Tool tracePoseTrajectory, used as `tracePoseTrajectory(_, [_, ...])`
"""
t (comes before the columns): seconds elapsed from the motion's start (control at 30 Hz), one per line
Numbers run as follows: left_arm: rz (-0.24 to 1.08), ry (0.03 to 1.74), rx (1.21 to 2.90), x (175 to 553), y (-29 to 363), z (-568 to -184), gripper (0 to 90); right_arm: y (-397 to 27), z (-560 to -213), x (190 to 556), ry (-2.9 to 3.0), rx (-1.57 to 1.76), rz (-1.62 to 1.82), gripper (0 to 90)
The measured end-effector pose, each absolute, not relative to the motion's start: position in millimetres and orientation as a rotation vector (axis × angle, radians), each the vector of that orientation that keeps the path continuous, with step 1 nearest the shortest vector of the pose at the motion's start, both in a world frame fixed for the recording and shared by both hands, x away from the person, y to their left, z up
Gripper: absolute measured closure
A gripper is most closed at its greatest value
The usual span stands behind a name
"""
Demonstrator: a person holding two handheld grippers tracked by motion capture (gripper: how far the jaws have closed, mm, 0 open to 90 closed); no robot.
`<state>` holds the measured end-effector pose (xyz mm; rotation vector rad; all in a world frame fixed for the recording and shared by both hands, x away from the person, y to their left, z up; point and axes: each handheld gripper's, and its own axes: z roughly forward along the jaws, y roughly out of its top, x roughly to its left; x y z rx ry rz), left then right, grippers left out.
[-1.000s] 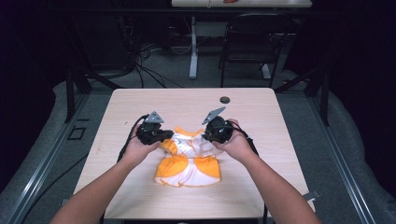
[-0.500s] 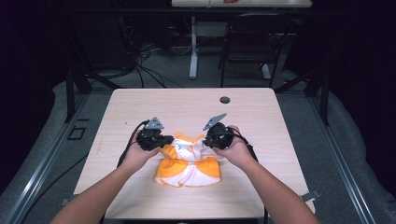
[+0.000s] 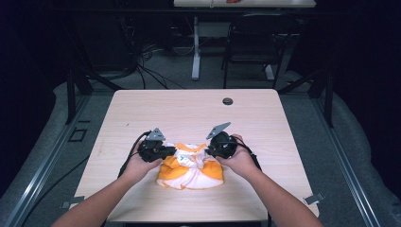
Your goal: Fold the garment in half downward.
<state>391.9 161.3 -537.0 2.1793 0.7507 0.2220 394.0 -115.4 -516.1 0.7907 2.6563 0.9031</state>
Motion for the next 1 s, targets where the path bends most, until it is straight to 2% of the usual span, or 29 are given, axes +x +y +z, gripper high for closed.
tracePoseTrajectory(0.2, [0.212, 0.752, 2.175, 388, 163, -538, 79.3, -119, -519, 391, 2.662, 0.798, 0.915, 78.3])
tracePoseTrajectory(0.43, [0.206, 0.771, 2.167, 388, 164, -532, 69.9, -122, -514, 385, 2.648, 0.815, 0.941, 69.7])
tracePoseTrajectory(0.73, [0.222, 0.773, 2.141, 388, 167, -517, 67.2, -129, -500, 382, 2.632, 0.827, 0.999, 65.7])
tracePoseTrajectory(0.87, [0.231, 0.773, 2.132, 390, 168, -511, 69.5, -131, -493, 382, 2.616, 0.842, 1.039, 67.7])
tracePoseTrajectory(1.0, [0.237, 0.789, 2.134, 395, 169, -510, 77.7, -132, -490, 386, 2.6, 0.846, 1.051, 77.8])
